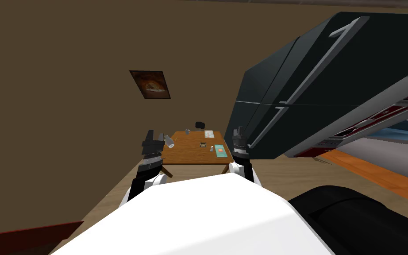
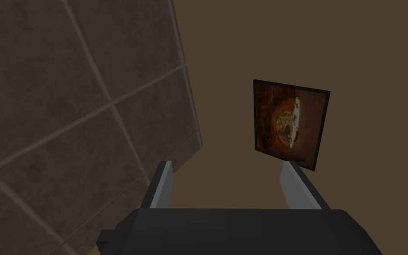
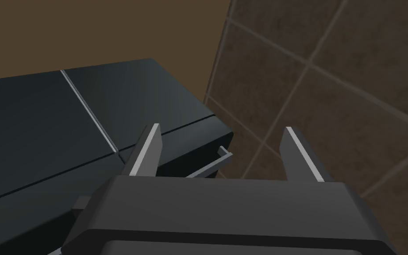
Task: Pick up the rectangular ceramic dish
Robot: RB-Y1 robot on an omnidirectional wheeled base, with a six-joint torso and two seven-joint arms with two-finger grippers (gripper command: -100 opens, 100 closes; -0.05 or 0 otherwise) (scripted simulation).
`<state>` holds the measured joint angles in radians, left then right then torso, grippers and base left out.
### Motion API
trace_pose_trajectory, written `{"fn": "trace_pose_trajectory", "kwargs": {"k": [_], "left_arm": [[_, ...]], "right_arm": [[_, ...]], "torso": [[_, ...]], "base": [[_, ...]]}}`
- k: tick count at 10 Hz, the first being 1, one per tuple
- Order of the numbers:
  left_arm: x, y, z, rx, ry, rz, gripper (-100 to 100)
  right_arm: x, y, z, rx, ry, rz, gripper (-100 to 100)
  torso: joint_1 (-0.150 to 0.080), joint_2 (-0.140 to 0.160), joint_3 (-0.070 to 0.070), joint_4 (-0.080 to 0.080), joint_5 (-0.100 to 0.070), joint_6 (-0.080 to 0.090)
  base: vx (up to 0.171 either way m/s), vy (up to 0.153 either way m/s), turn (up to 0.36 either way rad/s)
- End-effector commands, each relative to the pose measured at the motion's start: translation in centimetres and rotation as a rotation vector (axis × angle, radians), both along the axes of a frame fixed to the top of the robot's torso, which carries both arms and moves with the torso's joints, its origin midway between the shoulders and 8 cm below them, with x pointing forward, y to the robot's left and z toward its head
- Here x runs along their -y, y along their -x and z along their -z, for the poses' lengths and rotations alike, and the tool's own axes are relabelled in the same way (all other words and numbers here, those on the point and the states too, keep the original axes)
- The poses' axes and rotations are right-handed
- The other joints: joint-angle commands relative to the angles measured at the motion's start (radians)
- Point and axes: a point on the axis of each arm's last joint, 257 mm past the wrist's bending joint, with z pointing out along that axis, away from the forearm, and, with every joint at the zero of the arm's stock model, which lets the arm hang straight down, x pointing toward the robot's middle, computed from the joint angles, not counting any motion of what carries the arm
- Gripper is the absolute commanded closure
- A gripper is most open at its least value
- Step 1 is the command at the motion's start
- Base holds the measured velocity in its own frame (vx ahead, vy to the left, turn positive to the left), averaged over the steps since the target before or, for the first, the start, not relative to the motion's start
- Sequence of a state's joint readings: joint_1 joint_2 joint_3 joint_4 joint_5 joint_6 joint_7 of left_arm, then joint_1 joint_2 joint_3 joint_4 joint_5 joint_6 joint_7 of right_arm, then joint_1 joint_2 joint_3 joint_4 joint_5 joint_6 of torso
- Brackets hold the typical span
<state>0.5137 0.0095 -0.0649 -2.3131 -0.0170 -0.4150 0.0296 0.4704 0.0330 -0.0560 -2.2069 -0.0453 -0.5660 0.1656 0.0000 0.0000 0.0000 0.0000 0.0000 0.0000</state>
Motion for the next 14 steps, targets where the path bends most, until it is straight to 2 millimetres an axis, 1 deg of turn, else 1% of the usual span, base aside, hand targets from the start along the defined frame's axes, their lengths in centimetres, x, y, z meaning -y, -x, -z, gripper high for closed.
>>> {"fn": "trace_pose_trajectory", "kwargs": {"k": [1, 3, 5, 6, 8, 9, 11, 12, 13, 14], "left_arm": [[0.0, 0.0, 0.0, 0.0, 0.0, 0.0, 0], [0.0, 0.0, 0.0, 0.0, 0.0, 0.0, 0], [0.0, 0.0, 0.0, 0.0, 0.0, 0.0, 0], [0.0, 0.0, 0.0, 0.0, 0.0, 0.0, 0], [0.0, 0.0, 0.0, 0.0, 0.0, 0.0, 0], [0.0, 0.0, 0.0, 0.0, 0.0, 0.0, 0], [0.0, 0.0, 0.0, 0.0, 0.0, 0.0, 0], [0.0, 0.0, 0.0, 0.0, 0.0, 0.0, 0], [0.0, 0.0, 0.0, 0.0, 0.0, 0.0, 0], [0.0, 0.0, 0.0, 0.0, 0.0, 0.0, 0]], "right_arm": [[-0.5, -0.4, 0.7, -0.026, 0.03, -0.024, -100], [-1.3, -1.3, 2.4, -0.083, 0.072, -0.062, -100], [-2.1, -2.3, 5.2, -0.168, 0.116, -0.105, -100], [-2.2, -2.4, 5.2, -0.17, 0.13, -0.111, -100], [-3.0, -3.2, 9.0, -0.275, 0.178, -0.152, -100], [-3.0, -3.2, 9.2, -0.282, 0.19, -0.156, -100], [-3.6, -3.6, 13.7, -0.402, 0.247, -0.195, -100], [-3.4, -3.7, 14.3, -0.416, 0.258, -0.198, -100], [-3.6, -3.6, 16.5, -0.477, 0.293, -0.216, -100], [-3.4, -3.4, 19.8, -0.557, 0.32, -0.227, -100]], "torso": [[0.0, 0.0, 0.0, 0.0, 0.0, 0.0], [0.002, 0.002, 0.001, 0.0, 0.0, 0.0], [0.005, 0.003, 0.002, 0.001, 0.001, 0.0], [0.007, 0.004, 0.002, 0.001, 0.001, 0.0], [0.004, 0.003, 0.002, 0.001, 0.001, 0.0], [0.005, 0.003, 0.002, 0.001, 0.001, 0.0], [0.005, 0.003, 0.002, 0.001, 0.001, 0.0], [0.006, 0.003, 0.002, 0.001, 0.001, 0.0], [0.006, 0.003, 0.002, 0.001, 0.001, 0.0], [0.005, 0.003, 0.002, 0.001, 0.001, 0.0]], "base": [[-0.015, 0.021, 0.028], [-0.038, 0.052, 0.045], [-0.056, 0.098, 0.104], [-0.052, 0.067, 0.011], [-0.045, 0.072, 0.098], [-0.041, 0.071, 0.062], [-0.04, 0.094, 0.13], [-0.041, 0.093, 0.075], [-0.04, 0.09, 0.146], [-0.036, 0.125, 0.244]]}}
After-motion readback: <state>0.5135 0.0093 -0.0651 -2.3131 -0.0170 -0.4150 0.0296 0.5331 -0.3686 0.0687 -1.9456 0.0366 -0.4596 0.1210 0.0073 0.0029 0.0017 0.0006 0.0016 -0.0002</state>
